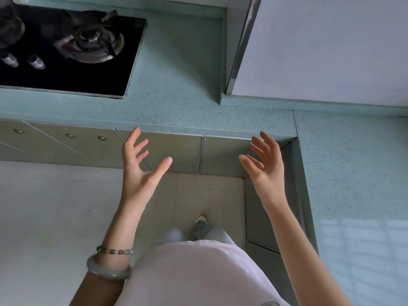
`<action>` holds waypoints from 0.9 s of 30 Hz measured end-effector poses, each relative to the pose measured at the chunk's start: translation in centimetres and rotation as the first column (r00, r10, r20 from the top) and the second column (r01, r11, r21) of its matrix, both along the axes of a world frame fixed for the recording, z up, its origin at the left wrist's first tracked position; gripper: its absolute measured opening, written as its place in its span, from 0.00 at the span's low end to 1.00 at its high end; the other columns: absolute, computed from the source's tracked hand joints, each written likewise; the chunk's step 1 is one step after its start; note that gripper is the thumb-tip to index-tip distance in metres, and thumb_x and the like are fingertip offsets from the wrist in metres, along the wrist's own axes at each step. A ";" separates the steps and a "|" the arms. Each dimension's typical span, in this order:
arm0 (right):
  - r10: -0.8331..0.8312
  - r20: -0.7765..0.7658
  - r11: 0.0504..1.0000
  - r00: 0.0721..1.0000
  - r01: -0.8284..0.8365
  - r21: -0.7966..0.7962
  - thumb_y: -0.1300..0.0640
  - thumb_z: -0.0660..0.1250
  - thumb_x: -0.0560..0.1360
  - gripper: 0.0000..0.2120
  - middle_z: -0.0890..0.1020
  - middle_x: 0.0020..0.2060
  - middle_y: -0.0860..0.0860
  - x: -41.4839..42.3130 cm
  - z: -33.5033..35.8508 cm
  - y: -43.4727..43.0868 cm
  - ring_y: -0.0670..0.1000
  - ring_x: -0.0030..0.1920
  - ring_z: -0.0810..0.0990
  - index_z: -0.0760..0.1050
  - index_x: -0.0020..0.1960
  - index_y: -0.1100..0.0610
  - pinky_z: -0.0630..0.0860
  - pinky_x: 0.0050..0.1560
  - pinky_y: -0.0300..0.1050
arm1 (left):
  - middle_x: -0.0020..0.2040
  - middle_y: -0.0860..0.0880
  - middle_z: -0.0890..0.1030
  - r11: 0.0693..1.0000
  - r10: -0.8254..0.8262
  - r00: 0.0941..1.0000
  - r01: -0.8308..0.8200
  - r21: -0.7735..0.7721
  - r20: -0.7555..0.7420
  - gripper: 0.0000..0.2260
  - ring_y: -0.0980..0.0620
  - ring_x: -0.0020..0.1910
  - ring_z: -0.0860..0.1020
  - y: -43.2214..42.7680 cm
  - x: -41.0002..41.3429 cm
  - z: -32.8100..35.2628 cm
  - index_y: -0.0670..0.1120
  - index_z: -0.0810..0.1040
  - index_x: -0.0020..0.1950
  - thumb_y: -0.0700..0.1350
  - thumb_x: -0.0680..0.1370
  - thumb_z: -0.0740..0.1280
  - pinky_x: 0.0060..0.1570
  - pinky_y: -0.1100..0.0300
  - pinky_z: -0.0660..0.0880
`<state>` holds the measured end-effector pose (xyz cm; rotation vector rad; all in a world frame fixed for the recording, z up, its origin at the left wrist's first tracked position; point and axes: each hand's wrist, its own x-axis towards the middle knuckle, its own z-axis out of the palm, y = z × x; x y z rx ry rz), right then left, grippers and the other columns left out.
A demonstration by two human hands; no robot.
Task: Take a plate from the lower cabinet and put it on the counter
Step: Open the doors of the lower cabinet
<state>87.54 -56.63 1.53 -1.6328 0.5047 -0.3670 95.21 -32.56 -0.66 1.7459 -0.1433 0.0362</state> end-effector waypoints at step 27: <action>-0.128 -0.108 0.992 0.986 0.128 0.000 0.64 0.72 0.72 0.30 0.75 0.64 0.49 8.1 -3.0 2.7 0.42 0.63 0.75 0.65 0.70 0.50 0.75 0.60 0.42 | 0.74 0.51 0.64 0.978 -0.178 0.977 0.188 0.086 -0.115 0.38 0.53 0.70 0.69 1.4 11.0 -2.6 0.45 0.60 0.74 0.48 0.68 0.73 0.68 0.55 0.67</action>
